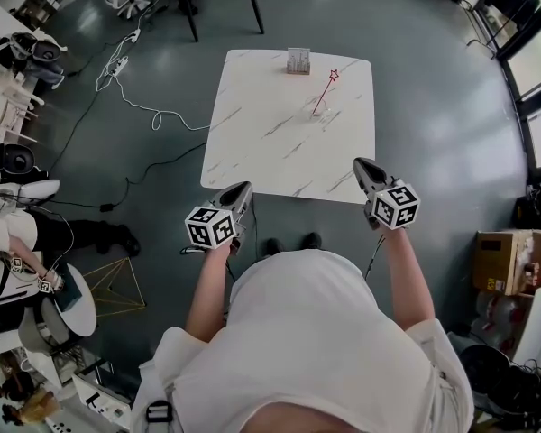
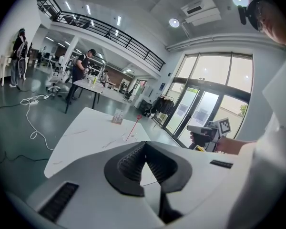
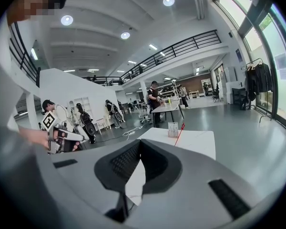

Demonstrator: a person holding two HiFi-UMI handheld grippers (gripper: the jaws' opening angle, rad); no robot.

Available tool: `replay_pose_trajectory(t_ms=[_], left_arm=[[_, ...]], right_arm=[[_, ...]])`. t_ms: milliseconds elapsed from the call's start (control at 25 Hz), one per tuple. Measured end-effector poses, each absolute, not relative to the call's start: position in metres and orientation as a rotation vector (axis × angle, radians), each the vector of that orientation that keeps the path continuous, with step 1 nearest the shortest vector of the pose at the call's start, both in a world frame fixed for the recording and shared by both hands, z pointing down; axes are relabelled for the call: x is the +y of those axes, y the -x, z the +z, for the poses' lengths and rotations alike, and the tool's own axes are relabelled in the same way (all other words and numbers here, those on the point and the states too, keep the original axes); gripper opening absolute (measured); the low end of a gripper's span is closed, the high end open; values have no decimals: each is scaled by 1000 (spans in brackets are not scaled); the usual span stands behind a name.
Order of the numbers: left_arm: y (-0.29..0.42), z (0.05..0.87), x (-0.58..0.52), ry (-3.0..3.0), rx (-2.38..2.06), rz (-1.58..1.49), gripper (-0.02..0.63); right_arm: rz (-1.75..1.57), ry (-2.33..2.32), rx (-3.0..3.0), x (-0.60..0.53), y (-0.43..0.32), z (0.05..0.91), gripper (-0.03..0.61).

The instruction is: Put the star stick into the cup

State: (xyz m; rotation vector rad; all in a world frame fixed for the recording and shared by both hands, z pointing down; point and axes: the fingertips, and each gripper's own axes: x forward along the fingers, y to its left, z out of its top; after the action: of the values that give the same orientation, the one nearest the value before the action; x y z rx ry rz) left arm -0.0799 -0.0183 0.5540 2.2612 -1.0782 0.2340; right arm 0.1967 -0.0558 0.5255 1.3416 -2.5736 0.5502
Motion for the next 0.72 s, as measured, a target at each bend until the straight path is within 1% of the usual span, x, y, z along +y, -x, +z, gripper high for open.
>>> replay_pose_trajectory(t_ms=[400, 720], left_arm=[[82, 551, -22, -2268, -1086, 236, 14], [82, 550, -26, -2264, -1091, 236, 14]], right_arm=[[465, -1296, -2561, -53, -188, 523, 26], [460, -1276, -2568, -55, -184, 522, 26]])
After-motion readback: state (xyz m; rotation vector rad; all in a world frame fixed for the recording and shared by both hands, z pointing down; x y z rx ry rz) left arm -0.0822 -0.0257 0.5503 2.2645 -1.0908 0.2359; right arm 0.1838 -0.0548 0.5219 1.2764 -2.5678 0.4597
